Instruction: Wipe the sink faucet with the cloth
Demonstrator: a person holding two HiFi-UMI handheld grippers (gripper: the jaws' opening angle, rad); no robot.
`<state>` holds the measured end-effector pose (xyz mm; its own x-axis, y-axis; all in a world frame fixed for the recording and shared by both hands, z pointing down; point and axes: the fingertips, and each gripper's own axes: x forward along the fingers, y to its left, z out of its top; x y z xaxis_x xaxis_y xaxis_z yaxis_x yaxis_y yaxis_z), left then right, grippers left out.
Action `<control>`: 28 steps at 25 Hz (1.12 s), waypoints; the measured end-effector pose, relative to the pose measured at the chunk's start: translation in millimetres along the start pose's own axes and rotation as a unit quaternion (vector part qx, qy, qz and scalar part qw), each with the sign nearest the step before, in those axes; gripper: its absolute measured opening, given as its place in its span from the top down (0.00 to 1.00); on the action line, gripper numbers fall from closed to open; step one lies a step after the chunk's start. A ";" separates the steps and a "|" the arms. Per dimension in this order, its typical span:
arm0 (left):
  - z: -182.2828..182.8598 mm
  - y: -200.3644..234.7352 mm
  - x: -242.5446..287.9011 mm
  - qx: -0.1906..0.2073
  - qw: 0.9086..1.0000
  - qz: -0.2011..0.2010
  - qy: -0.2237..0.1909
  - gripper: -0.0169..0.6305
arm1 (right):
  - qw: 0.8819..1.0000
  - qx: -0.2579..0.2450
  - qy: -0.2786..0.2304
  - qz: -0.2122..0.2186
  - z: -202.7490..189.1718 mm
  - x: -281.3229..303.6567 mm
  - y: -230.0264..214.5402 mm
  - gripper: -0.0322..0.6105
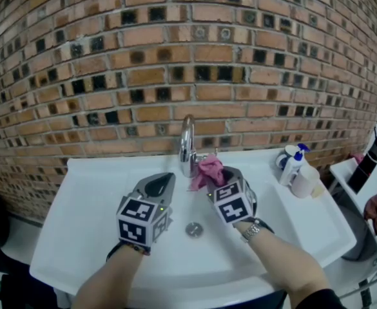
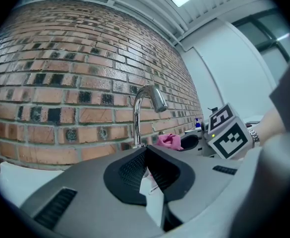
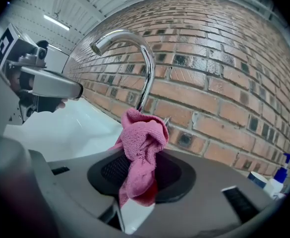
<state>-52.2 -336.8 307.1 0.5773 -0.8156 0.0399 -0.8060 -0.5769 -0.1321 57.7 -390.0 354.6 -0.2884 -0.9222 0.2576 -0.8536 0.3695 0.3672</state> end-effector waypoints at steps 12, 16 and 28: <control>-1.4 -5.5 -1.9 0.008 1.000 0.001 -0.002 0.96 | 1.000 0.005 -0.015 -0.001 10.7 -15.4 -1.3 0.74; -1.1 -8.0 -2.7 0.008 1.000 0.000 -0.003 0.96 | 1.000 0.011 -0.015 -0.007 9.7 -19.9 -8.0 0.74; -0.7 -6.5 -5.3 0.003 1.000 0.000 -0.002 0.96 | 0.998 0.037 -0.029 -0.045 22.1 -16.8 -47.4 0.74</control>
<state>-50.1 -328.8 308.5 0.5773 -0.8157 0.0362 -0.8055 -0.5762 -0.1385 93.4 -394.6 313.1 -0.2328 -0.9570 0.1729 -0.9059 0.2781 0.3194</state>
